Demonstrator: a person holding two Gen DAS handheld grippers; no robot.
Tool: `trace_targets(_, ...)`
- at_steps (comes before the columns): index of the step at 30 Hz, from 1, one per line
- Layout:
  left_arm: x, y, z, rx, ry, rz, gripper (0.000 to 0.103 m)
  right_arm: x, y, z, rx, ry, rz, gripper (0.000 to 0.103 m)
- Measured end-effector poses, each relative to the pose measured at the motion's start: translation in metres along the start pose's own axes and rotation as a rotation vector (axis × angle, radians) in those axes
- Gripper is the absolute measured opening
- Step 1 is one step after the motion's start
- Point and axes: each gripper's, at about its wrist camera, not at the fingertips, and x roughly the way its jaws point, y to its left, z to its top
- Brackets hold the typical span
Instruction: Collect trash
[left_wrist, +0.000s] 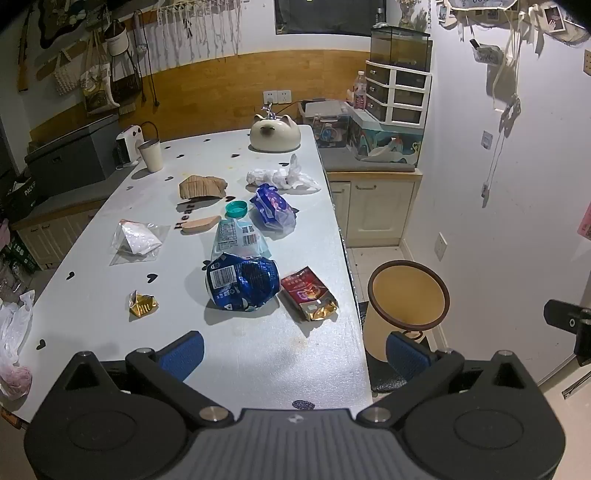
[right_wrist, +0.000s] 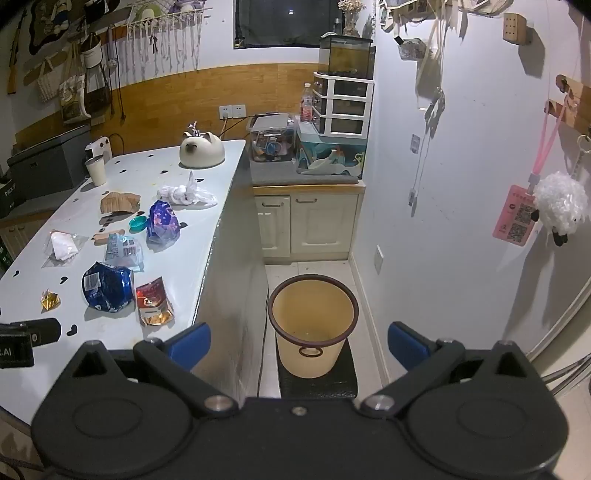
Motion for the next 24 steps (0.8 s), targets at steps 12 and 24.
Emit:
trace_targets(12,0.0006,0.0,0.0003,0.0,-0.004,-0.001,0.103,-0.0022,0.0009,-0.0004,0.002,-0.004,0.002,0.103)
trace_targets(24,-0.005,0.0009,0.0032,-0.001,-0.008,0.0,0.103,-0.003,-0.0019,0.0001,0.002,-0.007,0.001,0.103)
